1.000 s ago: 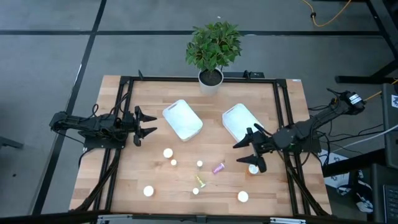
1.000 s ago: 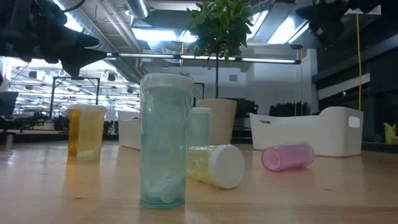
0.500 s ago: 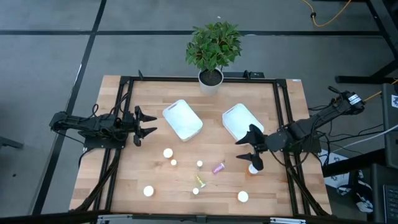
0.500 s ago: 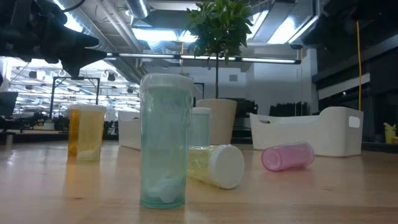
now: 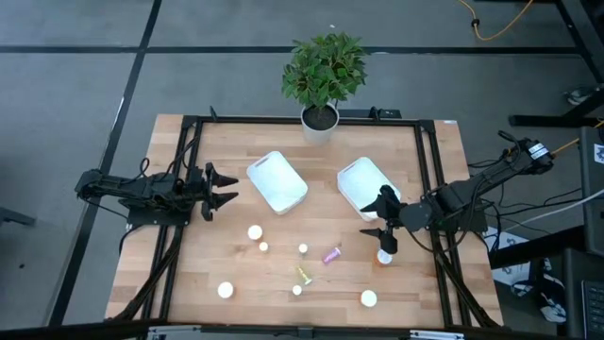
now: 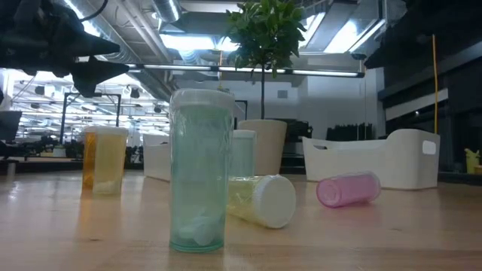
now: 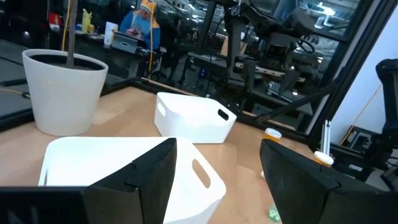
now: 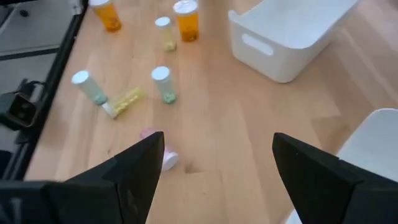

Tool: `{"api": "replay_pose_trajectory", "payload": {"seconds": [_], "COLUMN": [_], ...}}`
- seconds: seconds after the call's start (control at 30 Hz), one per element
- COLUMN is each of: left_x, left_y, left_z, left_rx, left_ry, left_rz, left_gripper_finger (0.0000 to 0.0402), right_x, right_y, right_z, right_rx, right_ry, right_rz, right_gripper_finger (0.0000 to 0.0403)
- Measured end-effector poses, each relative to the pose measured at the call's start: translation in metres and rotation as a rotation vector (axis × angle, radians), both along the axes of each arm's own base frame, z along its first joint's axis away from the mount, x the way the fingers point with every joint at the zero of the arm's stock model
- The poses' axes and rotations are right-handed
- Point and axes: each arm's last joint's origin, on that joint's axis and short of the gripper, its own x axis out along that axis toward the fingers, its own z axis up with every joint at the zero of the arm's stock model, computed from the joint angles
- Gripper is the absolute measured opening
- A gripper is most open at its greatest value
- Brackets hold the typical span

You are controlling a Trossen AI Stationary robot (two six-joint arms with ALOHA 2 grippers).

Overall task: Pick and place medicine bottles into bin by pill shape (circle, oval)
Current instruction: Put the top right orange pill bottle into the right white bin

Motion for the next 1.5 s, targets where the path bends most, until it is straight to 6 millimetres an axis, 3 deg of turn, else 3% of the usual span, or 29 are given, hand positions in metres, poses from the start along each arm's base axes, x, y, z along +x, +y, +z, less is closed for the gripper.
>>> {"api": "replay_pose_trajectory", "payload": {"seconds": [0.2,0.33,0.6,0.8,1.03,1.37,1.5], "left_x": [0.0,0.0,0.0,0.0,0.0,0.0,0.0], "left_y": [-0.001,-0.002,-0.001,-0.001,-0.001,-0.001,-0.001], "left_z": [0.0,0.0,0.0,-0.001,-0.001,-0.001,0.0], "left_rx": [-0.056,-0.043,-0.014,-0.013,-0.013,-0.014,-0.073], "left_ry": [-0.008,-0.005,0.0,0.002,0.002,0.002,-0.008], "left_rz": [-0.036,-0.054,-0.049,-0.046,-0.045,-0.042,-0.023], "left_gripper_finger": [0.0225,0.0225,0.0225,0.0225,0.0225,0.0225,0.0225], "right_x": [-0.002,-0.011,-0.04,-0.049,-0.045,-0.038,-0.034], "right_y": [0.005,0.011,0.02,0.025,0.032,0.038,0.041], "right_z": [-0.002,-0.009,-0.025,-0.027,-0.038,-0.056,-0.056], "right_rx": [0.175,0.397,0.592,0.635,0.614,0.537,0.554], "right_ry": [0.067,0.268,0.662,0.742,0.787,0.874,0.877], "right_rz": [0.097,0.159,-0.009,-0.099,-0.191,-0.221,-0.14], "right_gripper_finger": [0.03,0.03,0.03,0.03,0.03,0.03,0.03]}}
